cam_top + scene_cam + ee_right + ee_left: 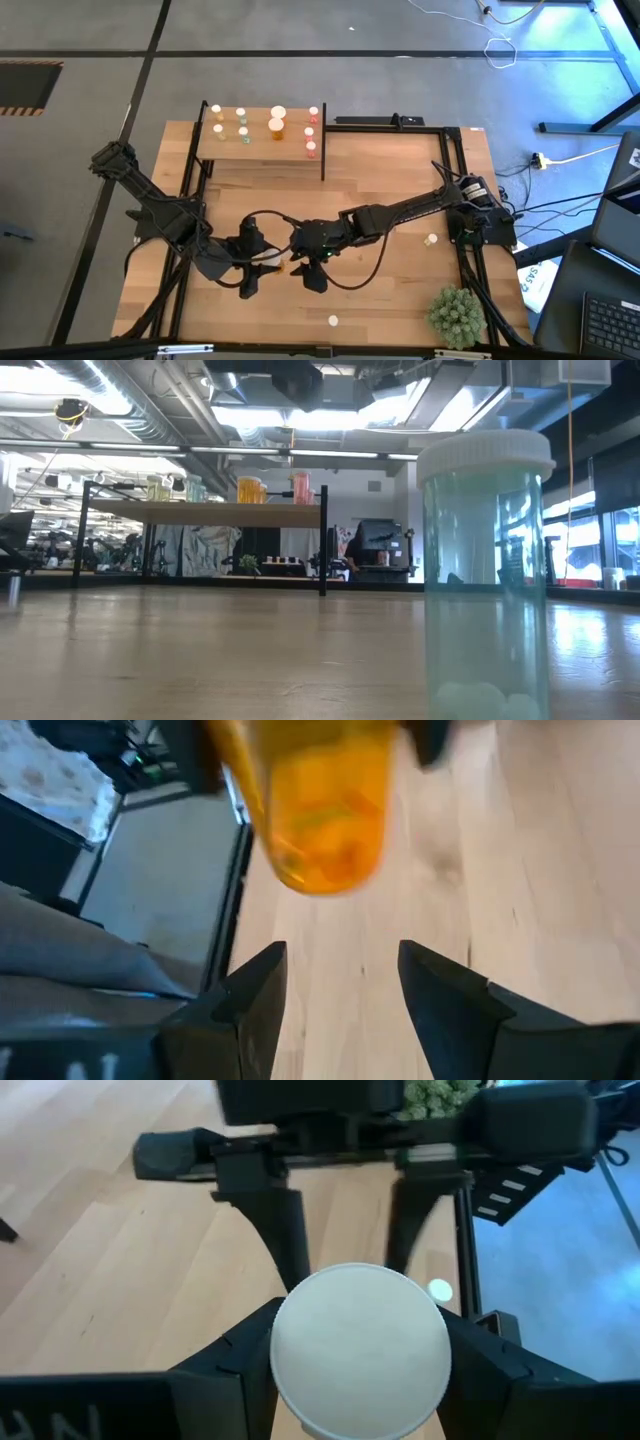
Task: Pick and place medicine bottles onto shelf by color
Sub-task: Put the orange pill bottle on the shelf aligned with the orange pill bottle on the shelf
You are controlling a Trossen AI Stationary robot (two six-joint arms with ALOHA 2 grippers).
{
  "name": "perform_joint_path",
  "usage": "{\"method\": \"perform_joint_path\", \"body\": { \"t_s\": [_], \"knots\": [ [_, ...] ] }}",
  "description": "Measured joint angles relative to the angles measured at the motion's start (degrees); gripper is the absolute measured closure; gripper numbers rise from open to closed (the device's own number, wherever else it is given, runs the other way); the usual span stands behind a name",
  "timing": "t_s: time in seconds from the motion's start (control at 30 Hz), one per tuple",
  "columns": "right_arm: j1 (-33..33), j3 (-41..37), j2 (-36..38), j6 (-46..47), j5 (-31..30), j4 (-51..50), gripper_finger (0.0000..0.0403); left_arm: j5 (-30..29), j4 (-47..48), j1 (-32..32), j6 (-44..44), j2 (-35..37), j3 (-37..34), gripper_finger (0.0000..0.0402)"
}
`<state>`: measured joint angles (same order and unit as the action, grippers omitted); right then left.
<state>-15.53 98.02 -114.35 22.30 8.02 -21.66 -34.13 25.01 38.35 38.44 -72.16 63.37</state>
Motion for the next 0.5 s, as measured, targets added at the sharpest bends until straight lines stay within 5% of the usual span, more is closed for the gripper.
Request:
{"method": "perform_joint_path", "body": {
  "t_s": [0.3, 0.5],
  "knots": [
    [0.0, -0.02, 0.03, -0.35, -0.23, -2.11, 0.0213, 0.66, 1.9, 1.15, 2.11, 0.0, 0.0, 0.0211],
    [0.02, -0.02, 0.03, -3.34, 0.02, -1.97, 0.0263, 0.7, 3.3, 1.95, 3.9, 0.0, 0.0, 0.0211]
  ]
}}
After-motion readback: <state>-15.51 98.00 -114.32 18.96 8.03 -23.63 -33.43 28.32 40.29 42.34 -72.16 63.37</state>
